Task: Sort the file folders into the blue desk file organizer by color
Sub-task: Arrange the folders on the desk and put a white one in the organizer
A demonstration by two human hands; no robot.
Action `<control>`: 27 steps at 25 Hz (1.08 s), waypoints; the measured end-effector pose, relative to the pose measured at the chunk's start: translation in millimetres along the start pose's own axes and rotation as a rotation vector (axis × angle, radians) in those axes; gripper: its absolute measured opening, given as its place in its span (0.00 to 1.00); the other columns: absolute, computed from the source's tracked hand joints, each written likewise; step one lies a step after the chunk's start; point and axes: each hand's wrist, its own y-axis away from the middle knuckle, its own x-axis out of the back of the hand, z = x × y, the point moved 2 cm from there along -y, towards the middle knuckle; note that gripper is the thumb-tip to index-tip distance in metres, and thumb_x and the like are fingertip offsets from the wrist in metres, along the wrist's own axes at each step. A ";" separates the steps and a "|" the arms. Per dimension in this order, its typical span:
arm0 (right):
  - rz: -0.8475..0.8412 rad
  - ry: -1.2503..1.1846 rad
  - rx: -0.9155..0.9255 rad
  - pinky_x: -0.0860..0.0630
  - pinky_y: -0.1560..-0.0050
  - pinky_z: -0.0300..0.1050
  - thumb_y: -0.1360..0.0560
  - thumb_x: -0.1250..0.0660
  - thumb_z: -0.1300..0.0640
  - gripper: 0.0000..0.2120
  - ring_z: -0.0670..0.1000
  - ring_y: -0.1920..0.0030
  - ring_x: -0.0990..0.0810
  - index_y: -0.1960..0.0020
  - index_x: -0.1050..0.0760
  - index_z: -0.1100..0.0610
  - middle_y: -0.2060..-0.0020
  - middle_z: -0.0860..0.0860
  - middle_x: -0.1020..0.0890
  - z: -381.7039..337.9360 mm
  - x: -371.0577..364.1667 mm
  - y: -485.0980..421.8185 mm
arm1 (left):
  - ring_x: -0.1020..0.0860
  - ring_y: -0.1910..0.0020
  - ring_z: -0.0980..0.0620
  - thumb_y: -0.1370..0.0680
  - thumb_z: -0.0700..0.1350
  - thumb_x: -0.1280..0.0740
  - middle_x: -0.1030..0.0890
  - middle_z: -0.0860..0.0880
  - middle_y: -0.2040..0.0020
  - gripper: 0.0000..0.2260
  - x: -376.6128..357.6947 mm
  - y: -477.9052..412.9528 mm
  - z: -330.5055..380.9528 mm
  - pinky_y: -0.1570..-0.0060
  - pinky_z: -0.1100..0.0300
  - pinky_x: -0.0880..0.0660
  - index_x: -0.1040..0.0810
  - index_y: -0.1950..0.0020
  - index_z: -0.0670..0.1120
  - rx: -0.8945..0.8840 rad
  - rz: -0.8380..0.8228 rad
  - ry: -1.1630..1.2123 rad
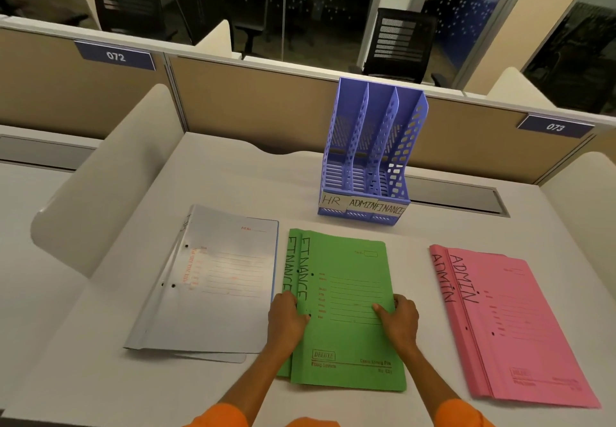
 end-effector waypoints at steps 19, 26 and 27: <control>-0.127 0.198 0.621 0.43 0.23 0.51 0.22 0.38 0.38 0.37 0.55 0.22 0.42 0.22 0.41 0.58 0.22 0.56 0.39 -150.5 -114.2 76.4 | 0.48 0.20 0.46 0.19 0.54 0.39 0.49 0.47 0.19 0.29 108.3 -34.9 -47.7 0.23 0.51 0.43 0.44 0.21 0.47 -0.179 0.273 -0.482; -0.312 0.187 0.680 0.47 0.23 0.46 0.22 0.38 0.39 0.39 0.53 0.20 0.47 0.21 0.48 0.58 0.20 0.54 0.46 -179.9 -159.9 101.5 | 0.46 0.21 0.45 0.19 0.53 0.38 0.47 0.47 0.19 0.29 156.2 -40.3 -84.6 0.24 0.51 0.42 0.44 0.21 0.46 -0.101 0.344 -0.455; -0.341 0.192 0.671 0.48 0.23 0.46 0.22 0.38 0.39 0.40 0.53 0.20 0.48 0.20 0.49 0.59 0.20 0.55 0.47 -181.2 -165.1 103.5 | 0.45 0.21 0.45 0.19 0.53 0.38 0.46 0.46 0.20 0.29 161.7 -41.0 -89.2 0.24 0.51 0.41 0.44 0.22 0.46 -0.088 0.351 -0.447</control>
